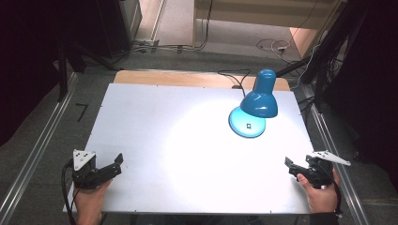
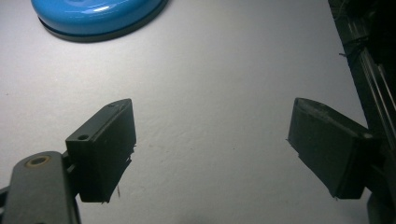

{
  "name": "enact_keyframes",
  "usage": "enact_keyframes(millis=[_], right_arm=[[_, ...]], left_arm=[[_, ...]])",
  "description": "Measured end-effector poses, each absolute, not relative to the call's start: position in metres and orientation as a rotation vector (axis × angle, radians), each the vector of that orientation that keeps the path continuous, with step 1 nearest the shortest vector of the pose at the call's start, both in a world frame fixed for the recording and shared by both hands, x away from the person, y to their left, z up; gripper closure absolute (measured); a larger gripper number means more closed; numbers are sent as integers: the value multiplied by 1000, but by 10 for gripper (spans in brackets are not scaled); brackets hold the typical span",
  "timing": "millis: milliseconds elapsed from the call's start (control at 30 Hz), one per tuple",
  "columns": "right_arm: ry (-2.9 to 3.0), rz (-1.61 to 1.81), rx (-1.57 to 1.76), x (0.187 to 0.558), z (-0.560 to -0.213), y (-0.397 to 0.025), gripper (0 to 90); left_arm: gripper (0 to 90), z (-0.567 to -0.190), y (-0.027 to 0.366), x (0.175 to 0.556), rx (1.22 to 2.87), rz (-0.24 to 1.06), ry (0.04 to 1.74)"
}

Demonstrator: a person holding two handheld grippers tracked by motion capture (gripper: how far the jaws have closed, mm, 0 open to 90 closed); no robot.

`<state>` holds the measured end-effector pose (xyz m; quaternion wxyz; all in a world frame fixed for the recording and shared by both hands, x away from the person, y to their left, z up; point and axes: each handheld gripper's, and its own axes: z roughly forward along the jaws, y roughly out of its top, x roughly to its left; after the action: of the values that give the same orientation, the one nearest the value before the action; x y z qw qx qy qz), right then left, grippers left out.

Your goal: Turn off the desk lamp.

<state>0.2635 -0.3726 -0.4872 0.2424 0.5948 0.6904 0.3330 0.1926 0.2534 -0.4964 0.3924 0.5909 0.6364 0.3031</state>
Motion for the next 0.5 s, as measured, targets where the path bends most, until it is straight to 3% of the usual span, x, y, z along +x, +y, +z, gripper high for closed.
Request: enact_keyframes(millis=[500], right_arm=[[1910,917,1599,267,-487,-362,139]], left_arm=[[73,-497,253,193,1504,761,1613]])
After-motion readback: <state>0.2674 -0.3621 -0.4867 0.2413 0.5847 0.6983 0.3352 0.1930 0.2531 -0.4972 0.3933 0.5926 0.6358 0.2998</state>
